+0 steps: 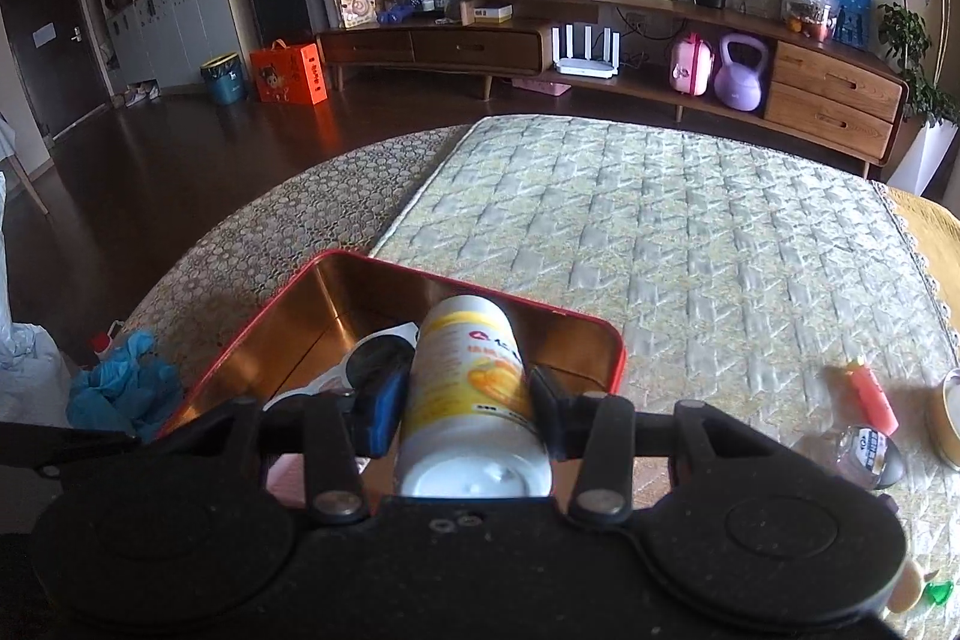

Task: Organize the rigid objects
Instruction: 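Place the pink comb and the pill bottle into the red tin, opening both grippers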

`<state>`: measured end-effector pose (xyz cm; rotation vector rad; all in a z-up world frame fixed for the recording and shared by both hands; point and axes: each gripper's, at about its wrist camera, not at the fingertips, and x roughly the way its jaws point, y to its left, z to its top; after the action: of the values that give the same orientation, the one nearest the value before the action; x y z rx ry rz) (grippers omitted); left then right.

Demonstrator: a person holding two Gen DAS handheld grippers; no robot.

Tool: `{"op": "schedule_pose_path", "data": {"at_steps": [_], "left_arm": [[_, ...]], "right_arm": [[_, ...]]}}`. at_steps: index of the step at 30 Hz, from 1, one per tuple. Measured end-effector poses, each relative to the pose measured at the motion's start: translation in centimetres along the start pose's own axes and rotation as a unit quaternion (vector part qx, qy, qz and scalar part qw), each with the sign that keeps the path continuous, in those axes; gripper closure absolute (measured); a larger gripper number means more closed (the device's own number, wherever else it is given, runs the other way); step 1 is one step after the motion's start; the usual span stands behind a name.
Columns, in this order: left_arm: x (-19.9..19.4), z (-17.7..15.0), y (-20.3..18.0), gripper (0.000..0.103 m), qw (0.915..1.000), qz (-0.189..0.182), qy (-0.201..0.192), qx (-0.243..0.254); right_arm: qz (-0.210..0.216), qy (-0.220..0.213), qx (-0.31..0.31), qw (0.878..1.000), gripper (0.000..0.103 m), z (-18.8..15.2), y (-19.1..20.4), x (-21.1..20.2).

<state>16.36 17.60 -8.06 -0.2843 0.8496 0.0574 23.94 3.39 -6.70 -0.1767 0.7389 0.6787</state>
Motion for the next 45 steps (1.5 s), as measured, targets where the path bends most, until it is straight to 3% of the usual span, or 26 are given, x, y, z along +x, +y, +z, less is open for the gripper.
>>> {"op": "schedule_pose_path", "data": {"at_steps": [11, 20, 33, 45], "left_arm": [[1.1, 0.0, 0.0, 0.058, 0.9999, 0.001, 0.007, 0.010], [2.2, 0.3, 0.1, 0.058, 0.9998, 0.001, 0.016, 0.008], [3.4, 0.9, -0.4, 0.058, 0.9989, 0.029, 0.028, 0.022], [1.4, 0.6, -1.0, 0.052, 0.9986, 0.041, 0.032, 0.012]], "right_arm": [[-0.007, 0.018, -0.037, 0.999, 0.058, 0.2, 2.0, 2.2], [0.003, 0.027, -0.027, 0.999, 0.058, 0.5, 2.1, 2.9], [0.023, 0.011, 0.002, 1.000, 0.053, -0.1, 0.9, -0.5], [0.036, -0.009, 0.032, 0.999, 0.048, -1.3, -0.9, -5.7]]}}
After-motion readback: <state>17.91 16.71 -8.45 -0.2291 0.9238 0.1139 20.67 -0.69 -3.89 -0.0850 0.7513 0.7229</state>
